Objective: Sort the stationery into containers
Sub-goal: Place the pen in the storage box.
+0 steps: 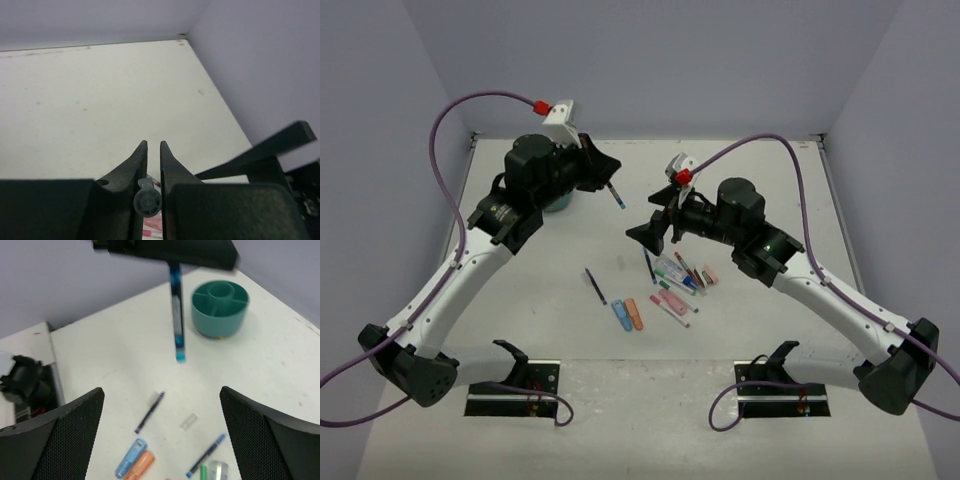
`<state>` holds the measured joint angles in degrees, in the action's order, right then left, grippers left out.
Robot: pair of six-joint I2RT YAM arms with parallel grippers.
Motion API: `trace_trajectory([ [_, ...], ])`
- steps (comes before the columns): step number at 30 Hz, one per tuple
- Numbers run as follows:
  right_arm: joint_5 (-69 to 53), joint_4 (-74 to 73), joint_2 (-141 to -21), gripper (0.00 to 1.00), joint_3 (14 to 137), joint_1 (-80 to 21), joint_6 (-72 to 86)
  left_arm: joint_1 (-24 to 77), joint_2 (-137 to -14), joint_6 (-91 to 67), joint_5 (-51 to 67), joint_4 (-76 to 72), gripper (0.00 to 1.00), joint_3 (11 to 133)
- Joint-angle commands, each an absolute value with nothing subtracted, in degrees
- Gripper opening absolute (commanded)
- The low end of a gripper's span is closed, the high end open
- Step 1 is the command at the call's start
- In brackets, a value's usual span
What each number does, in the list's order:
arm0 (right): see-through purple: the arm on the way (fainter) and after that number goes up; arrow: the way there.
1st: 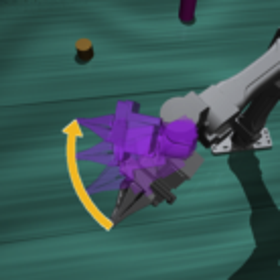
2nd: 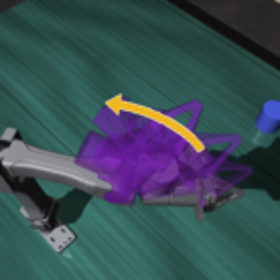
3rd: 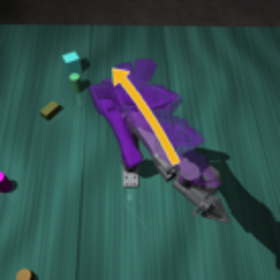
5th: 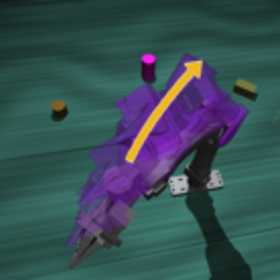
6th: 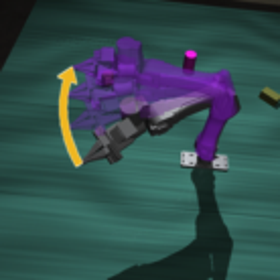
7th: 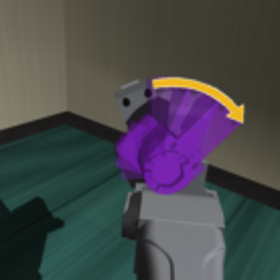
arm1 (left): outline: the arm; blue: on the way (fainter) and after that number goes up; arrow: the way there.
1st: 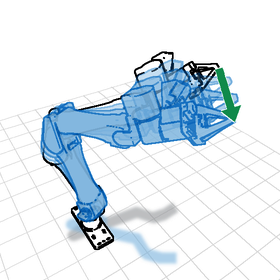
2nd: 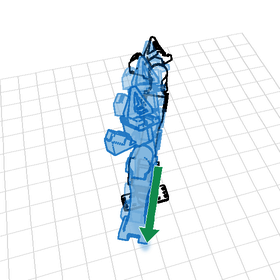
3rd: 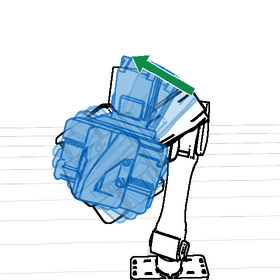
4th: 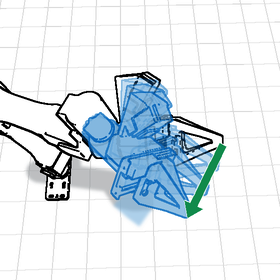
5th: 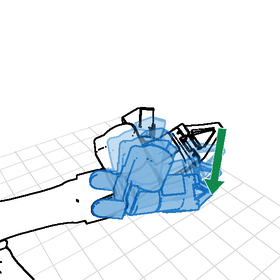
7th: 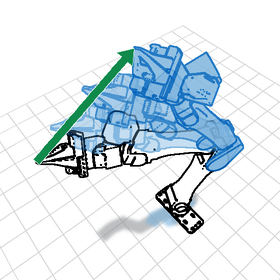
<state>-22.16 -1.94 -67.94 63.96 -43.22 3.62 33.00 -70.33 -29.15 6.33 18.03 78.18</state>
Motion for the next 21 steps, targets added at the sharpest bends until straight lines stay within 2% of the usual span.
trace_trajectory([
  [1, -6.1, -2.2, -64.2, 0.99, 57.9, -39.6, 4.6, 22.4, -76.2, -33.2, -5.5, 22.4, 0.0, 84.6],
  [3, -4.5, -2.1, -62.1, 0.99, 55.2, -38.0, 6.0, 19.2, -79.9, -33.4, -9.1, 22.7, 0.0, 88.4],
  [5, -0.9, -2.2, -59.9, 0.99, 53.8, -37.7, 6.9, 17.9, -84.3, -31.5, -16.2, 21.6, 0.0, 92.4],
  [6, -0.3, -2.1, -59.2, 0.99, 53.4, -37.7, 7.5, 17.7, -87.9, -30.7, -24.4, 21.3, 0.0, 94.0],
  [8, 1.3, -2.1, -58.2, 0.99, 52.9, -37.7, 8.5, 16.2, -92.4, -29.3, -29.7, 20.5, 0.0, 97.6],
  [13, -1.4, -0.8, -56.8, 0.99, 51.3, -37.7, 10.1, 11.1, -104.6, -26.2, -34.3, 15.5, 0.0, 106.0],
  [21, -2.7, -0.8, -56.1, 0.99, 51.1, -37.7, 10.5, 9.7, -110.2, -21.5, -36.1, 9.4, 0.0, 104.4],
])
